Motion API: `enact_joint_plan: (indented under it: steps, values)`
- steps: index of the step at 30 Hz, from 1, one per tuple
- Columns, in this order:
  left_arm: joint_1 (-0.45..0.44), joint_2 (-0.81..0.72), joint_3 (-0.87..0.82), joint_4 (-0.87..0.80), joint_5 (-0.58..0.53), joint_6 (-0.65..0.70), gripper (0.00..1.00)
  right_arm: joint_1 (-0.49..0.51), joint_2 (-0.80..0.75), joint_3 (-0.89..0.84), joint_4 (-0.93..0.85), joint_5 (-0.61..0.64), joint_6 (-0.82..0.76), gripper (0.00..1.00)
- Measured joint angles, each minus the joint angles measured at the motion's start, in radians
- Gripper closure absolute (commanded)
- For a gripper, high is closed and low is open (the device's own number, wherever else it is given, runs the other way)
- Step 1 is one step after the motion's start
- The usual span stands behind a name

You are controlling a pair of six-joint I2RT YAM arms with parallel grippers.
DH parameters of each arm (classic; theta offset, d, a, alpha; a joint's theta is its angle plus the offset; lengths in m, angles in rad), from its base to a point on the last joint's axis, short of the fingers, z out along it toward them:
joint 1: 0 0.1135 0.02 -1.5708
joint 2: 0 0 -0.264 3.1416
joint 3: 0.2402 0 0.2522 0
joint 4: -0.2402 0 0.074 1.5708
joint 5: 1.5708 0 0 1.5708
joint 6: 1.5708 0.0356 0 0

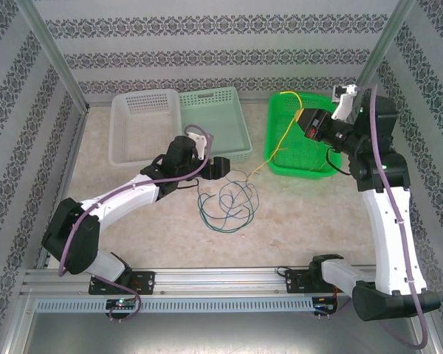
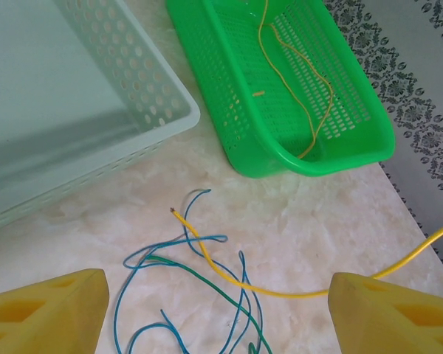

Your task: Untangle the cables

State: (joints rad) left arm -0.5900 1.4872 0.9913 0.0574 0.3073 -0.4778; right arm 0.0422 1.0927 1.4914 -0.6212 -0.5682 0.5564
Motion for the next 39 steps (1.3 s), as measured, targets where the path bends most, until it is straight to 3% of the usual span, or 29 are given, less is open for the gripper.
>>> enact_joint_plan:
  steps: [7, 17, 28, 34, 39]
  values:
    - [0.000, -0.003, -0.003, -0.001, -0.005, 0.000, 0.21, -0.058, 0.011, 0.029, -0.002, -0.263, 0.034, 1.00]
    - [0.000, -0.003, -0.003, -0.005, -0.005, 0.000, 0.21, -0.051, 0.043, -0.114, -0.017, -0.483, 0.059, 1.00]
    - [0.000, 0.006, -0.003, -0.006, -0.001, 0.000, 0.21, -0.051, -0.023, -0.126, 0.010, -0.628, 0.074, 1.00]
    - [0.000, 0.010, -0.003, -0.005, 0.000, -0.001, 0.21, 0.036, 0.002, -0.235, -0.061, -0.601, -0.001, 1.00]
    - [0.000, 0.015, -0.003, -0.005, 0.044, 0.000, 0.22, 0.034, 0.021, -0.372, -0.078, -0.534, -0.009, 1.00]
